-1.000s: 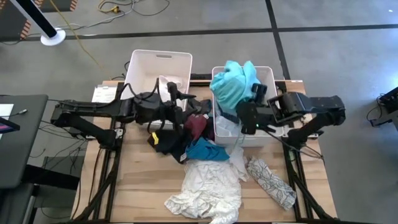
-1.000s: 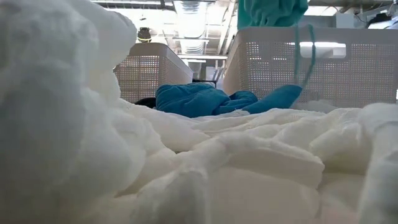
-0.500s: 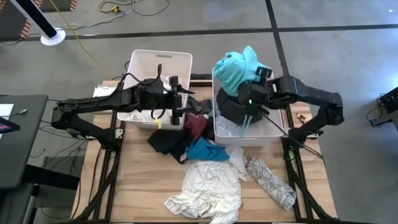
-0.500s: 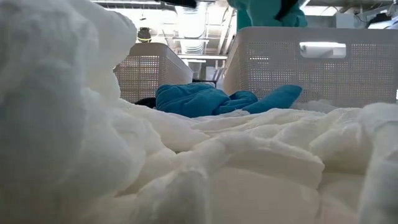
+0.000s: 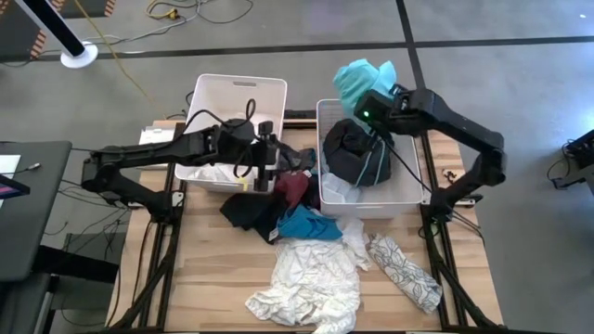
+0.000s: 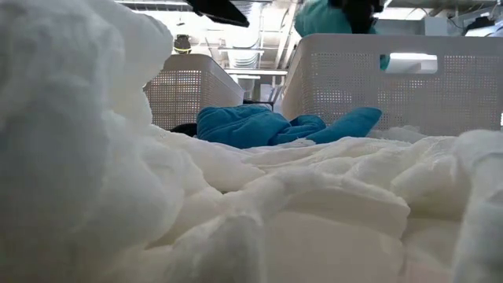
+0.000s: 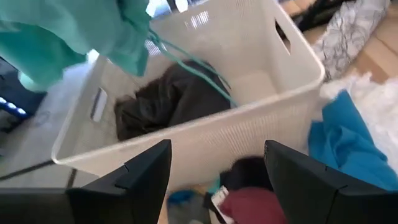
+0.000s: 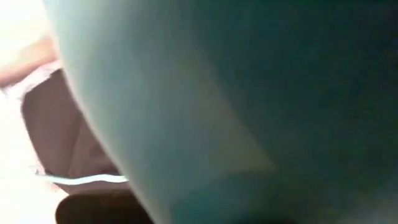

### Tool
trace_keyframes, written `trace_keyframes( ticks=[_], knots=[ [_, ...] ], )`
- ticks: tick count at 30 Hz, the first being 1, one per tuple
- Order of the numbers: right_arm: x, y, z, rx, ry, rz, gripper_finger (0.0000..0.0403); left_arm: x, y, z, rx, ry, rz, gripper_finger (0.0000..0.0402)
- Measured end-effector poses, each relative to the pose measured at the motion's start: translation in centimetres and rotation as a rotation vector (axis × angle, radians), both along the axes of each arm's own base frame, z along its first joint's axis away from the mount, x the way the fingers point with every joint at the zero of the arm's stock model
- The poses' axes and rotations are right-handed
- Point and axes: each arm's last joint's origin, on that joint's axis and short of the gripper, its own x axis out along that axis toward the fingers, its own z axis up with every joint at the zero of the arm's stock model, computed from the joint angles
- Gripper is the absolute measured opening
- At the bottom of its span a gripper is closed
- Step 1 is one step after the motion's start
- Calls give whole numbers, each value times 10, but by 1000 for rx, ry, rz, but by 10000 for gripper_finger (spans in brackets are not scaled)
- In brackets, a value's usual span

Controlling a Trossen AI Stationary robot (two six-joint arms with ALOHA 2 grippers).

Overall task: Sort clothes
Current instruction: Put the light blue pants into the right white laundry bin

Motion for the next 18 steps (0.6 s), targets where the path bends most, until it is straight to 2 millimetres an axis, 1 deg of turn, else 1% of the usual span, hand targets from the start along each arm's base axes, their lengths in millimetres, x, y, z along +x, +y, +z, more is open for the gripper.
trace_keyframes(
  ticks=[4, 8, 11, 18],
  knots=[
    [3, -16, -13, 78, 32, -89, 34, 3, 1, -7, -13, 38, 2, 251],
    [10, -27, -29, 141, 76, -154, 38, 5, 1, -11, -22, 69, 3, 251],
    [13, -28, -39, 193, 85, -166, 37, 5, 1, -15, -37, 102, 9, 251],
    [13, -26, -69, 352, 98, -241, 38, 3, 1, -17, -52, 124, 16, 251]
  ],
)
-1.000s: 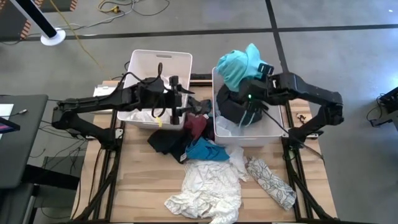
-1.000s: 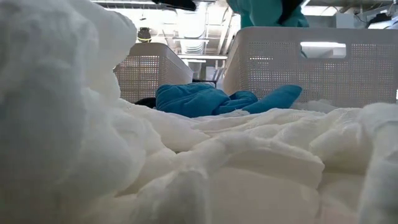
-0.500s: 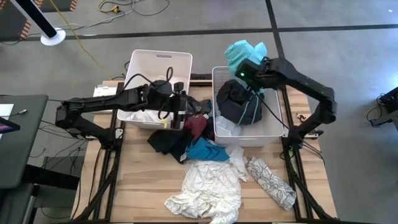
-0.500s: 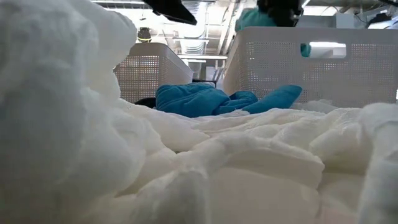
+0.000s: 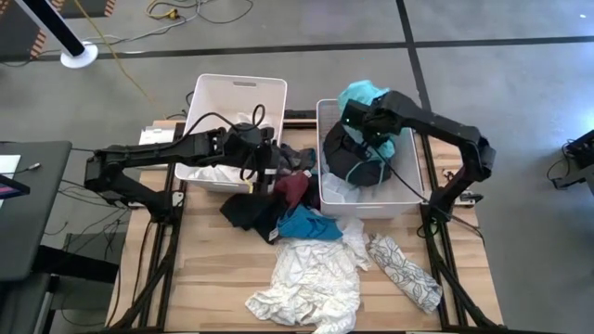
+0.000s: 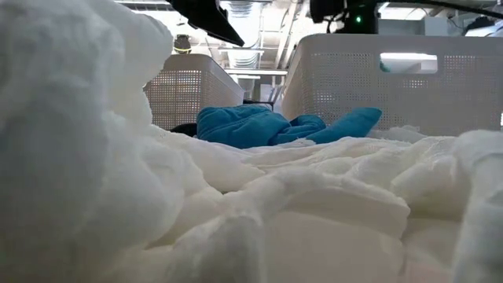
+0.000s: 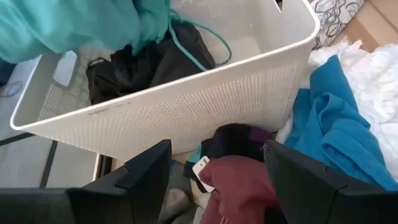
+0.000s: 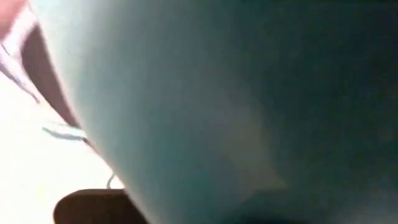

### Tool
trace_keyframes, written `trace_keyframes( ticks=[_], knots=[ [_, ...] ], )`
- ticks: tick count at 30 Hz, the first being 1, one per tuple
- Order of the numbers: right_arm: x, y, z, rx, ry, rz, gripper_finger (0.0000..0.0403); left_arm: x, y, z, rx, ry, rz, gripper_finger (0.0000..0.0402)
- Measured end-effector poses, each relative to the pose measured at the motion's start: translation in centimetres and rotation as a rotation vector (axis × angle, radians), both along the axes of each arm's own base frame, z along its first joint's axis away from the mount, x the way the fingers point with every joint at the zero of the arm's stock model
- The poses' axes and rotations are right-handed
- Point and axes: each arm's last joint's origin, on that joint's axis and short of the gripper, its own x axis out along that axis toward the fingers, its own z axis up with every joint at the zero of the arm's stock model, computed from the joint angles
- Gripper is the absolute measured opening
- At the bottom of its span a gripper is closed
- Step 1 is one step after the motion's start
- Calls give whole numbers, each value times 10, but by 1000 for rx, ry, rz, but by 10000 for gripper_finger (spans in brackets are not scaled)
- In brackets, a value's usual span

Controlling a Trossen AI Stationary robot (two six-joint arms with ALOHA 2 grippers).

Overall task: Sort clothes
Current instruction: Put the light blue pants into the right white laundry bin

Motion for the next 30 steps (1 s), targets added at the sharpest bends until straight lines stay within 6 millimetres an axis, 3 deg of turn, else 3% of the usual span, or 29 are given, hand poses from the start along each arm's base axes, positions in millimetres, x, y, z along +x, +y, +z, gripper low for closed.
trace_keyframes(
  ticks=[10, 19, 24, 30],
  knots=[
    [-10, -6, -53, 140, 89, -99, 40, 0, 0, 0, 5, -3, -1, 251],
    [-24, -23, -103, 306, 41, -138, 46, -1, -2, -2, -53, 13, -69, 251],
    [-25, -24, -119, 341, 4, -103, 56, -3, -4, -5, -93, 48, -119, 251],
    [-25, -24, -123, 345, -1, -76, 62, -4, -10, -7, -129, 66, -160, 251]
  ],
)
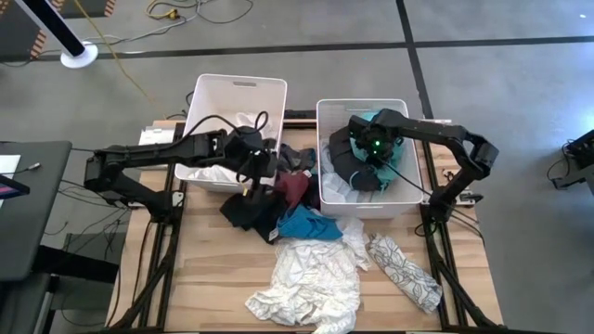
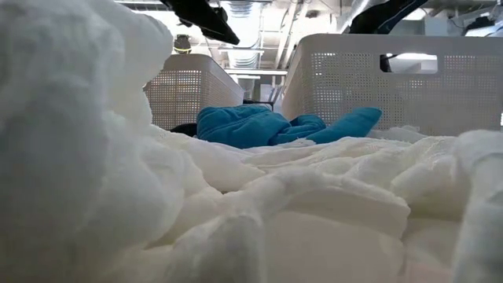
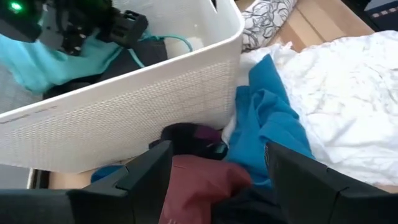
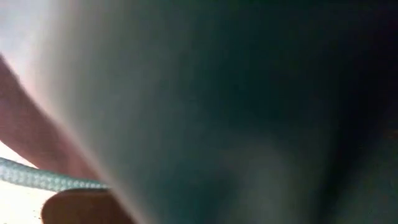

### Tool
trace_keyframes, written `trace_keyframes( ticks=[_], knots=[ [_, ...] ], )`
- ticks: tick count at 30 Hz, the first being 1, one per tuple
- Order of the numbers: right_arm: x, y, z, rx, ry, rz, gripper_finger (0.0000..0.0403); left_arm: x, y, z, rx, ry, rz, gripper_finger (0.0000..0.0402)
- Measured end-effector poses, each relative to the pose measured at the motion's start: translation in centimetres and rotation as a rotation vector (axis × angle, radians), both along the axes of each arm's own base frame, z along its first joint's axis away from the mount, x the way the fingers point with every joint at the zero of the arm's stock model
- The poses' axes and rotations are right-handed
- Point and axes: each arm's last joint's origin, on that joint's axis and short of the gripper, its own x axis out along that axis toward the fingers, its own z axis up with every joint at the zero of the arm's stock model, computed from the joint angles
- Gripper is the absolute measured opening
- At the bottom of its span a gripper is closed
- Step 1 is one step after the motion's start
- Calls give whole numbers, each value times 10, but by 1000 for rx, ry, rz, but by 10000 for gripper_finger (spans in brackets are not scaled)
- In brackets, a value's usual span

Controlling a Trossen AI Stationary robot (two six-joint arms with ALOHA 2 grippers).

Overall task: Sort clothes
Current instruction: Put the light blue pants into the right white laundry bin, then put the white dress into the left white laundry bin

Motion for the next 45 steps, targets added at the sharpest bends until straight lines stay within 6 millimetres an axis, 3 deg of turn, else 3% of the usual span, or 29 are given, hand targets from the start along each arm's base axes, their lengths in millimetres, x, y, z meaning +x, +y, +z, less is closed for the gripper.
trace_keyframes(
  ticks=[5, 11, 23, 34, 45],
  knots=[
    [0, 0, 0, 2, -2, 23, 85, 0, -5, -1, -9, 16, -13, 251],
    [-2, 2, 5, -6, -15, 33, 144, 1, -14, -2, -9, 25, -44, 251],
    [-24, 18, 52, -126, -201, 2, 252, 0, -45, -3, -71, 44, -214, 251],
    [-42, 40, 85, -205, -366, 31, 261, 0, -65, -3, -70, 46, -283, 251],
    [-50, 78, 128, -353, -717, 150, 261, -2, -65, -6, -81, 85, -262, 251]
  ],
)
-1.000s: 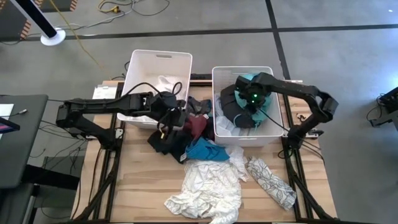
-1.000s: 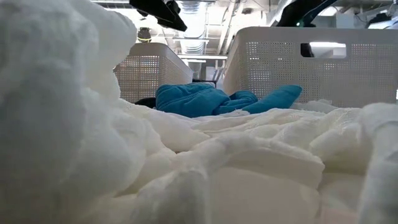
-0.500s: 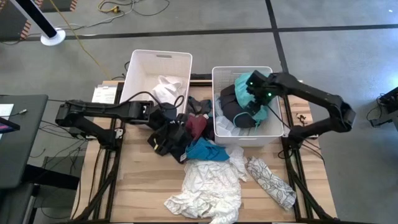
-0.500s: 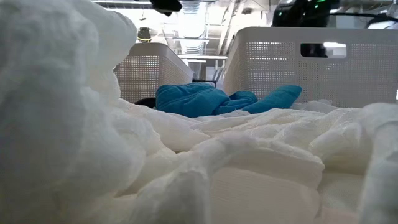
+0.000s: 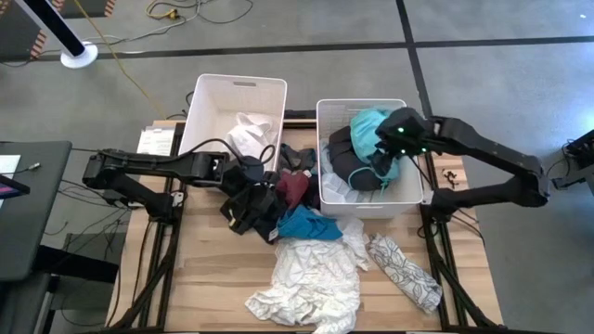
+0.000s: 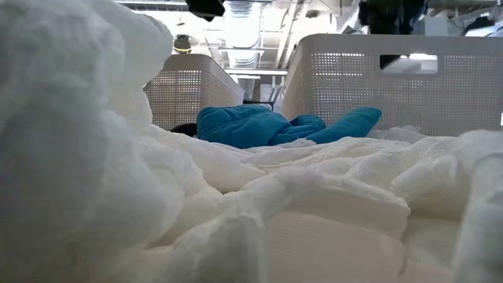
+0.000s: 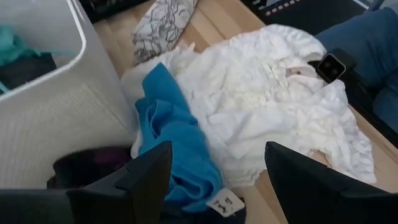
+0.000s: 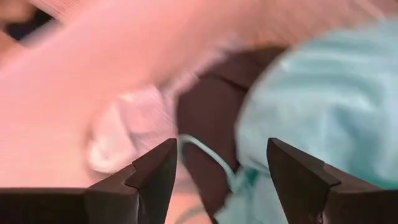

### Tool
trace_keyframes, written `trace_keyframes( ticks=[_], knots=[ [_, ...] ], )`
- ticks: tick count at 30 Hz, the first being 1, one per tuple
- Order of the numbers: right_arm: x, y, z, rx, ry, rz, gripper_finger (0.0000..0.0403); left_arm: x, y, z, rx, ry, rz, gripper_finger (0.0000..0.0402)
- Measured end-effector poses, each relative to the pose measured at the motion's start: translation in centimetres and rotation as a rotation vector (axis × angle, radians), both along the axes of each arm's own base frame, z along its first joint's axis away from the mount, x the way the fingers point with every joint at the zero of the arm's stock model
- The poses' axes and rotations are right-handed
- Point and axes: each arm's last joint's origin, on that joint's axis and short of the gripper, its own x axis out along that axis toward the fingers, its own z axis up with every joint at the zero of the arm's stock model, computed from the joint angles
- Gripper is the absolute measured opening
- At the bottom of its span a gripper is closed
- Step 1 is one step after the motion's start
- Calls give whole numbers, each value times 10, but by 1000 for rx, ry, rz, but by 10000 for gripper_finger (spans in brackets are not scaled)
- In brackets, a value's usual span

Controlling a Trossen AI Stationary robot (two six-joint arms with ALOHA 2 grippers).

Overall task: Sort clothes
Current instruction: Put the white dress into the left white laundry bin

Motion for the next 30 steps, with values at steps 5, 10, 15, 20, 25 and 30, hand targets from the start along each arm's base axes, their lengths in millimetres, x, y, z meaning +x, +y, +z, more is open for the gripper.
trace_keyframes(
  ticks=[5, 10, 15, 20, 25, 30],
  knots=[
    [-3, 22, 18, -58, -157, 107, 261, -2, 1, -2, 1, 39, 26, 251],
    [-2, 45, 28, -80, -255, 239, 261, -3, 1, -13, -15, 79, 44, 251],
    [3, 71, 30, -69, -289, 386, 261, -5, 1, -25, -21, 119, 56, 251],
    [12, 95, 29, -51, -304, 519, 261, -6, 1, -34, -31, 150, 72, 251],
    [29, 120, 26, -53, -344, 640, 261, -7, 1, -43, -41, 181, 85, 251],
    [50, 148, 10, -43, -289, 745, 261, -7, 1, -49, -57, 175, 106, 251]
  ],
)
